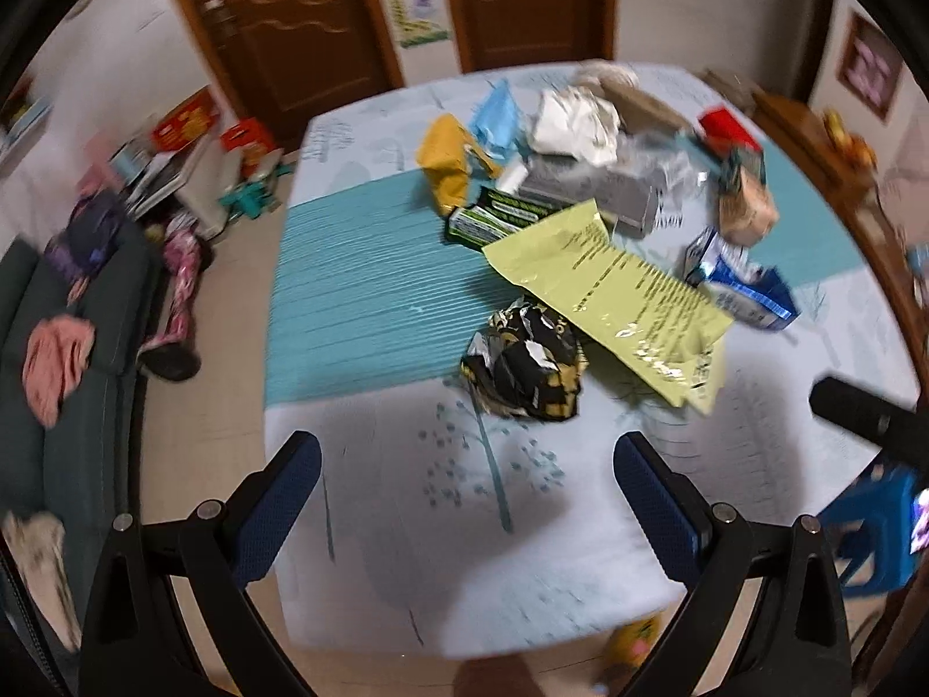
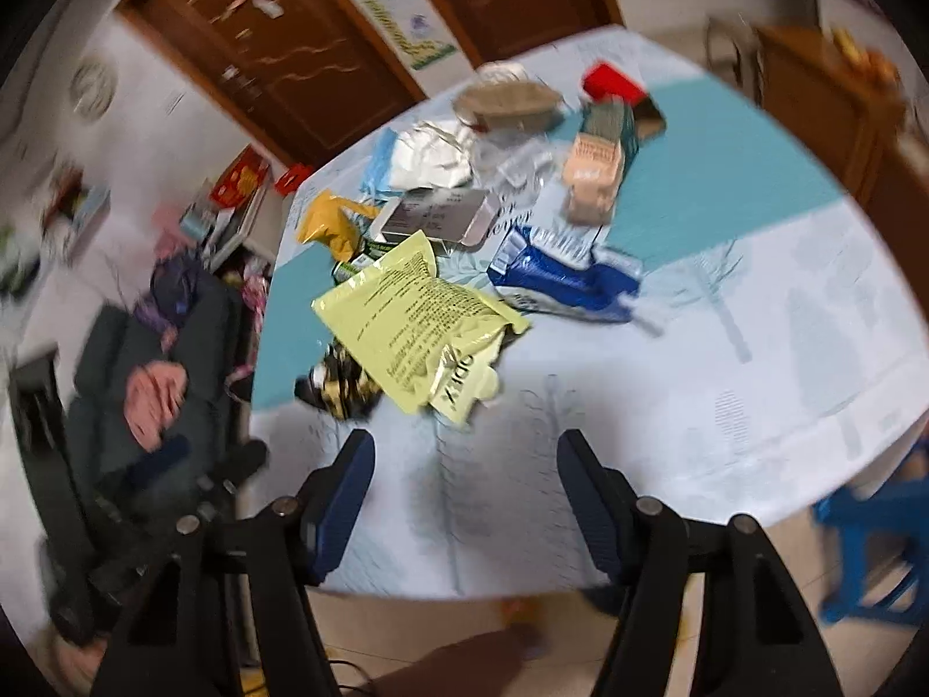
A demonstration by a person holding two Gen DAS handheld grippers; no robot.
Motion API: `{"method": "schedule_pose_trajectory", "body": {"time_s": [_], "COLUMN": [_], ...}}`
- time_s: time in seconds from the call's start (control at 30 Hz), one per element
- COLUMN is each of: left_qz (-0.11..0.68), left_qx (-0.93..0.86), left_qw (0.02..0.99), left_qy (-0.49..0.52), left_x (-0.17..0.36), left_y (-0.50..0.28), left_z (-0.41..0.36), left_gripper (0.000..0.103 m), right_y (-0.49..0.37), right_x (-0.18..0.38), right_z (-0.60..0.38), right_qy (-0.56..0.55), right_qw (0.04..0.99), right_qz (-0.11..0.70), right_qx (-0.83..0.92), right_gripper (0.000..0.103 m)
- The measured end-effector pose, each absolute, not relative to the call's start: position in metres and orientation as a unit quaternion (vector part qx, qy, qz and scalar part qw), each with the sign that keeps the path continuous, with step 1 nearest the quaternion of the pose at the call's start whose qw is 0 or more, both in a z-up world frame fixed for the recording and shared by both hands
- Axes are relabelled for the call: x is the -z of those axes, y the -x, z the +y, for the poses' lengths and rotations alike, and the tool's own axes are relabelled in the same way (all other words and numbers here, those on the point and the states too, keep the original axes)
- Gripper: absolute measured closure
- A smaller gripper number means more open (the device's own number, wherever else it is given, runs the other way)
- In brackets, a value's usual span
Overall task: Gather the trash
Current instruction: 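Grasp the black-gold wrapper with the left tool while the right tool grasps the yellow paper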
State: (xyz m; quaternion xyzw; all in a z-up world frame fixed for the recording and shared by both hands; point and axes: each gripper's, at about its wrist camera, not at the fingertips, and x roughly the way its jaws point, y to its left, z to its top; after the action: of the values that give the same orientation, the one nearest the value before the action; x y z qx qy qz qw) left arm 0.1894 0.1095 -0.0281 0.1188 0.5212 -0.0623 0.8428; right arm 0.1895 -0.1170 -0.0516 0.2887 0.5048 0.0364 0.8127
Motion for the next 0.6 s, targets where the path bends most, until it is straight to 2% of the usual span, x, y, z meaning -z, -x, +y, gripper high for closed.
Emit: {"method": "schedule_pose_trajectory", "body": {"time_s": [0.27, 0.6], "left_qz": [0.532, 0.549], "left_qx": [0.117, 0.172], "left_qw": [0.82, 0.801], "left_qy": [-0.179, -0.166], "left_x": [0.066, 0.084], "left_y": [-0.227, -0.249], "left_z": [0.099, 0.101], "left_gripper": [0.003, 0.003], "right_y": [-0.227, -0.252], "right_x": [0.099, 0.121], "right_z": [-0.119, -0.114], "right_qy": [-0.416, -0.459], "right_qw": [0.756, 0.734], "right_qz": [0.505, 0.499], "right_qx": [0.007, 0.032], "right_gripper": [0.037, 0.037]}}
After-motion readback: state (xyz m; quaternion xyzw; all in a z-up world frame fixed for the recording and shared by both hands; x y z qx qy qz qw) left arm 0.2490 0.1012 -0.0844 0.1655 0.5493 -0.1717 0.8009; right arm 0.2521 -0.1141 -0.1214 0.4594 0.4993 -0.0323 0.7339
